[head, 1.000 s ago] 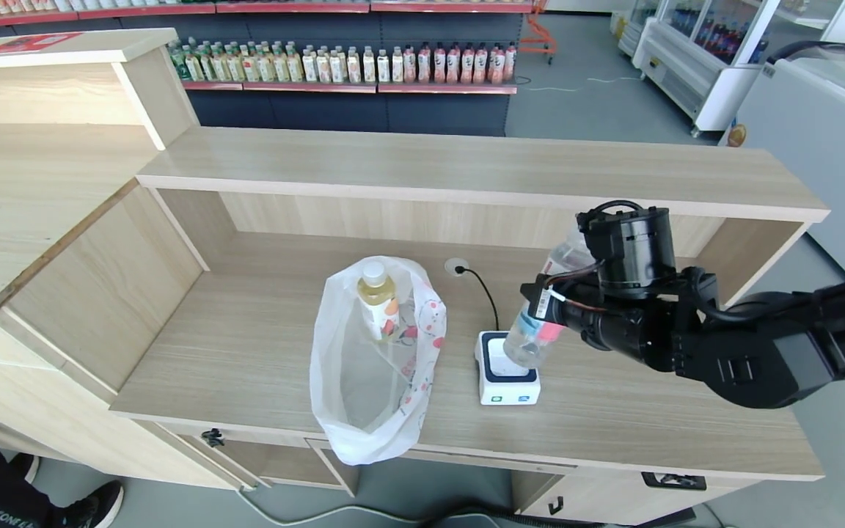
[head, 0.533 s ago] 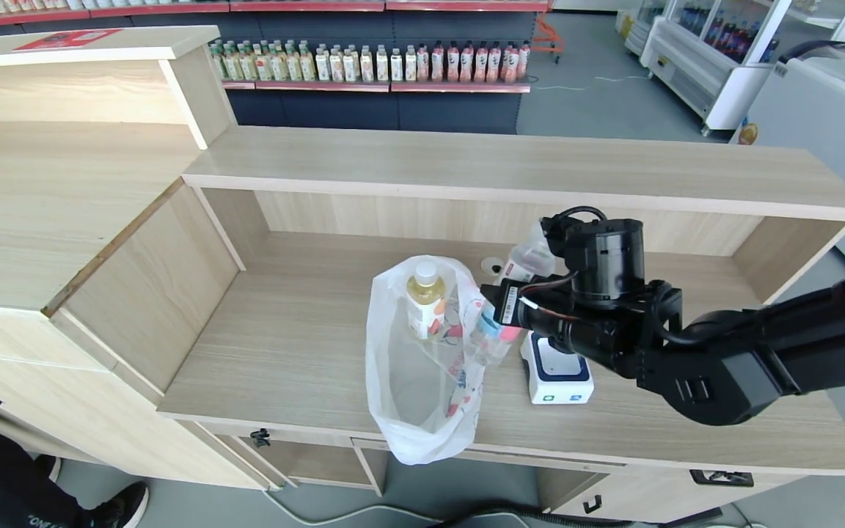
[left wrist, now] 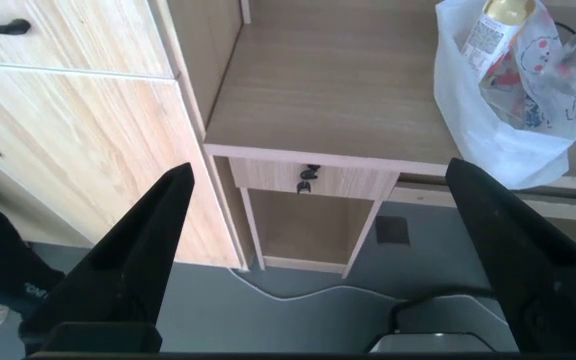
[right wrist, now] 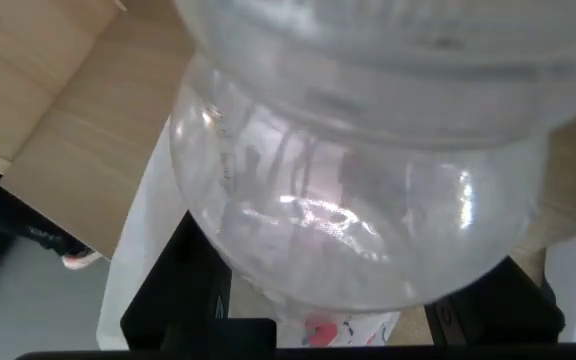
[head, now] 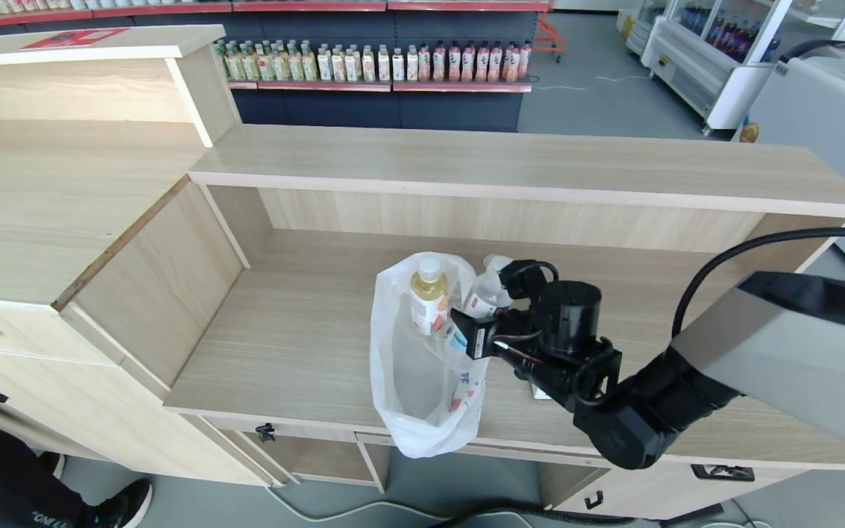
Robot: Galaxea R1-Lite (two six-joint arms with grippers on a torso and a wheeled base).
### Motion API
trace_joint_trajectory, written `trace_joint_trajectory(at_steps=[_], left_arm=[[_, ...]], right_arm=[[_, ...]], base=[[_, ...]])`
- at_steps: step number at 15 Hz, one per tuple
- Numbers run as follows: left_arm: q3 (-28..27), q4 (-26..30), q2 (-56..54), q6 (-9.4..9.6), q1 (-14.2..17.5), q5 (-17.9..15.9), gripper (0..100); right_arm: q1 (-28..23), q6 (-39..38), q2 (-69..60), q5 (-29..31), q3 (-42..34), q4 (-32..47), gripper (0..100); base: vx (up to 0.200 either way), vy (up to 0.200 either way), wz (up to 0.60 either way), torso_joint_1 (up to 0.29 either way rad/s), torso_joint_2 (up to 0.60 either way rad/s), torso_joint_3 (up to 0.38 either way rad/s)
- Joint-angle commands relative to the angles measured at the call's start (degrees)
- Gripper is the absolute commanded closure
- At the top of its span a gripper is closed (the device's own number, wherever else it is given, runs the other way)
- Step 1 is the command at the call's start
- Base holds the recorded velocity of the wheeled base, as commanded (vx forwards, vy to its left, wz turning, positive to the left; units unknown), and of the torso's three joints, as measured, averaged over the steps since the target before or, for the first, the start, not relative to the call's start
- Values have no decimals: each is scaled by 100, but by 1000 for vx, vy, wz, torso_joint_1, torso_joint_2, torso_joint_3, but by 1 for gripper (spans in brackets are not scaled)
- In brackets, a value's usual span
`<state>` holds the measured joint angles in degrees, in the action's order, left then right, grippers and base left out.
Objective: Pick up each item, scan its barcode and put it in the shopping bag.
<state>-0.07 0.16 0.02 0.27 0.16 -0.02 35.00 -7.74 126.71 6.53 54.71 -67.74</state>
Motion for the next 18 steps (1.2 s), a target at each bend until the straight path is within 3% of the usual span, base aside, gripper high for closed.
trace_joint_trajectory(at_steps=[1,18], left_arm=[[-1,2,-2,0,2,2,0],[-1,2,-2,-9,2,2,0]], right_arm=[[-19,273,803,-100,-39,-521,100],[-169,1029,1550,-372,207,-1233,100]], base=[[0,0,0,0,0,0],[0,0,0,0,0,0]])
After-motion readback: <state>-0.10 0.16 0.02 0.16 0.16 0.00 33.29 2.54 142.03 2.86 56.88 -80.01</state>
